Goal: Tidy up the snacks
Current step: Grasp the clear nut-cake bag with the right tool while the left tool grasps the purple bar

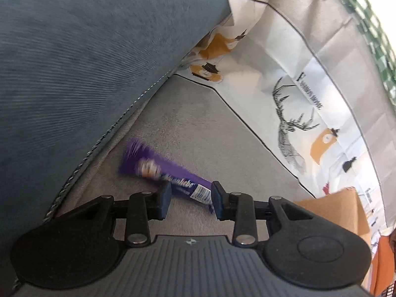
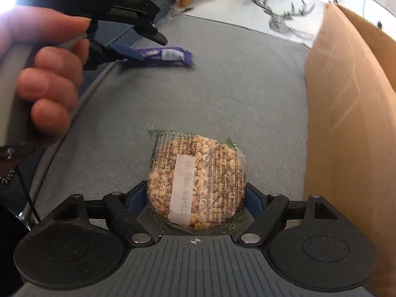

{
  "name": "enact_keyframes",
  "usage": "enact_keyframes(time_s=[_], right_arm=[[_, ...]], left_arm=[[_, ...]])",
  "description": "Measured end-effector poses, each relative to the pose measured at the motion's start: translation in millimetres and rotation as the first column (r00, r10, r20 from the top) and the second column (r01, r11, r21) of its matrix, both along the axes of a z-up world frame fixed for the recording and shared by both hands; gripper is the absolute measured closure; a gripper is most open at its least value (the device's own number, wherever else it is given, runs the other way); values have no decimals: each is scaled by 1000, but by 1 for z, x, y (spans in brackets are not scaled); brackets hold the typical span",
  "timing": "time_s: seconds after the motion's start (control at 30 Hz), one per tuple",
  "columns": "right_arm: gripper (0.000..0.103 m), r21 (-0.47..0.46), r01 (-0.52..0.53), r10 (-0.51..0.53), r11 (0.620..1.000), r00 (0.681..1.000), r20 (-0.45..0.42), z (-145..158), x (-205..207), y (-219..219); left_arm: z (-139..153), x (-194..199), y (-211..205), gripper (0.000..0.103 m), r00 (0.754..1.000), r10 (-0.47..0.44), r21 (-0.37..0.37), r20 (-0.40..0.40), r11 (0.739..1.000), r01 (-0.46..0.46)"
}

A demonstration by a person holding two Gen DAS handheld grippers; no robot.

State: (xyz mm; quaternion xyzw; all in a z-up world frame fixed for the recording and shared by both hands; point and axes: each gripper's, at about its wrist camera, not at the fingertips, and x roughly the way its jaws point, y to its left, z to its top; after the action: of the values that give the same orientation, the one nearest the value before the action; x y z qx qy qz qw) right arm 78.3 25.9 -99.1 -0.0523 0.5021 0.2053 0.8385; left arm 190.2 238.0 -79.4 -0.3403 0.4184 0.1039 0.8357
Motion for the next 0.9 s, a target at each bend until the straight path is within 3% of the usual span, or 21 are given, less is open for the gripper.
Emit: enact_keyframes(time_s=[0.17, 0.27, 0.37, 0.47, 0.53, 0.73, 0.9], right_arm=[[22, 8, 1, -1, 1000, 1000, -16, -2, -2, 1], [21, 9, 6, -5, 1000, 1000, -20, -2, -2, 2], [21, 10, 6, -6, 1000, 1000, -20, -1, -2, 3], [21, 6, 3, -3, 1000, 1000, -17, -3, 6, 2], [21, 4, 4, -3, 1000, 1000, -13, -3, 6, 3], [22, 7, 12, -12, 1000, 1000, -2, 1, 1, 2], [22, 1, 33, -33, 999, 999, 18, 4, -3, 2]], left_arm=[[-7, 20, -5, 59, 1000, 14, 60, -11, 998, -13], [-7, 33, -14, 59, 1000, -12, 145, -15, 989, 14], [-6, 43, -30, 59, 996, -76, 278, -42, 957, 84], [-5, 44, -40, 71, 991, -112, 365, -74, 922, 131], [-4, 42, -42, 86, 990, -124, 384, -72, 912, 142], [10, 28, -43, 89, 986, -164, 411, -31, 897, 162], [19, 4, -41, 88, 973, -218, 324, -74, 918, 231]])
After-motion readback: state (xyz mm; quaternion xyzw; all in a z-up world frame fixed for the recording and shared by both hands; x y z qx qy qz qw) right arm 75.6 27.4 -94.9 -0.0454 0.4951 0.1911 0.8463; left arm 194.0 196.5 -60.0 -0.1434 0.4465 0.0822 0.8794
